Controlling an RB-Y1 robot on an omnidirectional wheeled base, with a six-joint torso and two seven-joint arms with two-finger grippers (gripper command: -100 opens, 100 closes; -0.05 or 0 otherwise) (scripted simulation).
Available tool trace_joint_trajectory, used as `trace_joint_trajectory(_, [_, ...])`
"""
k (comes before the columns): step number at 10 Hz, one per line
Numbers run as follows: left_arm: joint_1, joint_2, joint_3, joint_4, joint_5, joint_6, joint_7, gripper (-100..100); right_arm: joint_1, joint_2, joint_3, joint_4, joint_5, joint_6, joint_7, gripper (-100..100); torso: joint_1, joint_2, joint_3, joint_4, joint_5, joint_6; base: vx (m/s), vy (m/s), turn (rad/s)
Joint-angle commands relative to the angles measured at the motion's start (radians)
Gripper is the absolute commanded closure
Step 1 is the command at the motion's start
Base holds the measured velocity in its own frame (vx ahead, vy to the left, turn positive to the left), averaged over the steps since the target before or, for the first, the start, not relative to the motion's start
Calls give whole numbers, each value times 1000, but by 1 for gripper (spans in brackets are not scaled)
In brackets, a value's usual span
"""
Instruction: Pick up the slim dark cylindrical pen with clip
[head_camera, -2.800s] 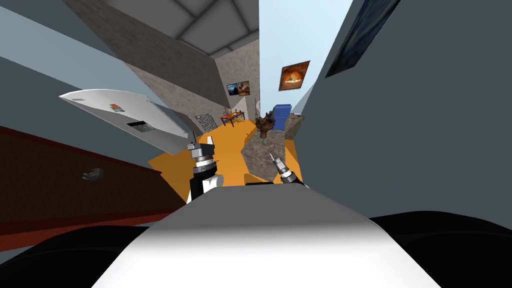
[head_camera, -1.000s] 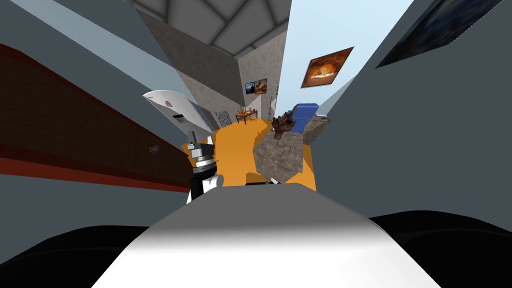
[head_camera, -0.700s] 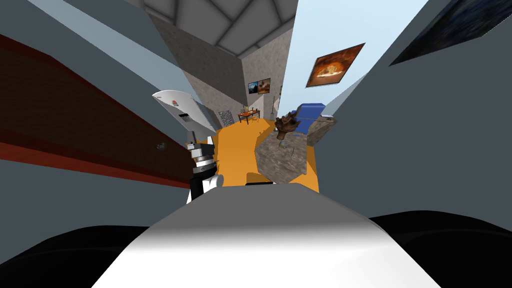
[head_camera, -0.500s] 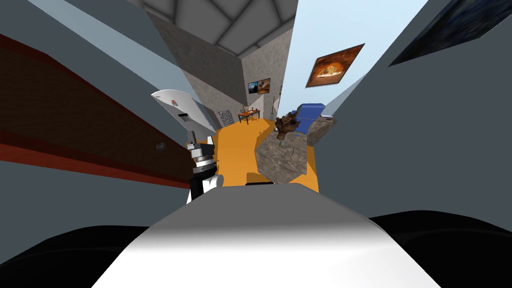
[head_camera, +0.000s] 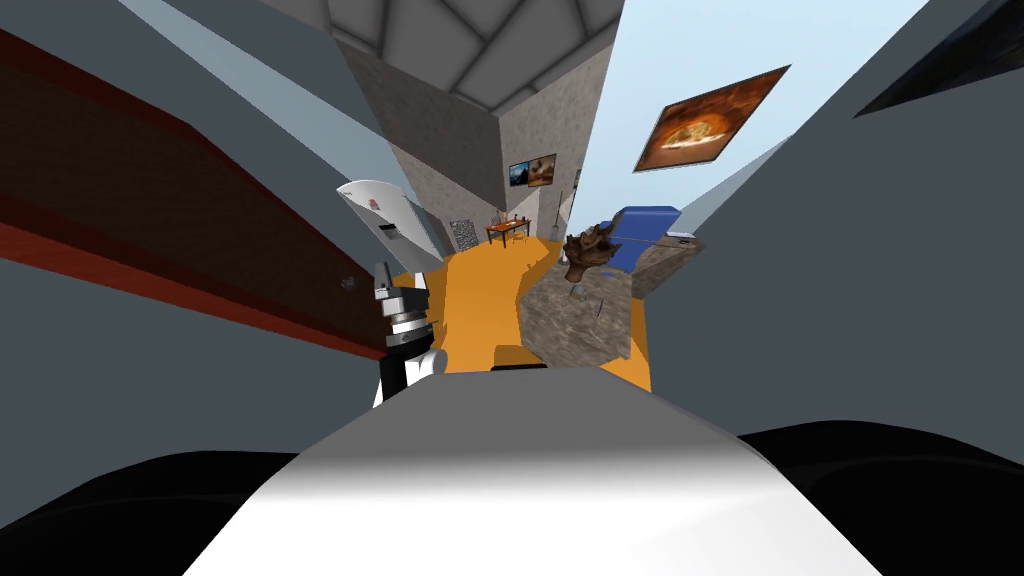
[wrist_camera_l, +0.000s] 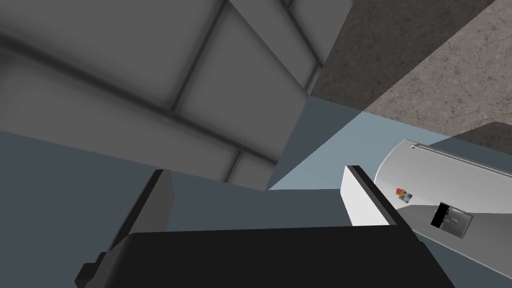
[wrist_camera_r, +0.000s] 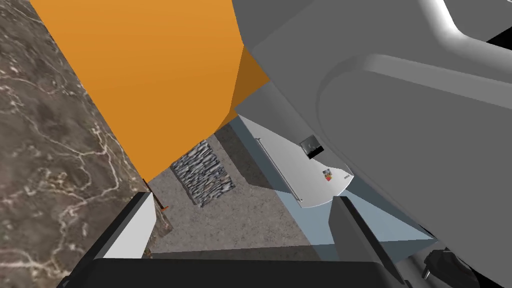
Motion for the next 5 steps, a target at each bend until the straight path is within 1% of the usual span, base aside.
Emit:
trace_joint_trajectory(1, [0, 0, 0, 0, 0, 0, 0, 0, -8, -13, 15, 23, -1, -13, 49, -100, 0, 0, 0, 0, 0, 0, 7, 23, -36])
trace_joint_trajectory(2, [0, 0, 0, 0, 0, 0, 0, 0, -6, -60, 61, 56, -31, -21, 77, -100, -1, 0, 0, 0, 0, 0, 13, 49, 281])
trace_joint_trajectory(3, [0, 0, 0, 0, 0, 0, 0, 0, -6, -82, 68, 56, -31, -21, 112, -100, 0, 0, 0, 0, 0, -1, 12, 43, 143])
trace_joint_trajectory(4, [0, 0, 0, 0, 0, 0, 0, 0, -6, -82, 68, 56, -31, -21, 143, -100, 0, 0, 0, 0, 0, 0, 9, 20, -36])
trace_joint_trajectory(5, [0, 0, 0, 0, 0, 0, 0, 0, -5, -131, 113, 90, -61, -28, 173, -100, -1, 0, 0, 0, 0, 0, 18, 52, 259])
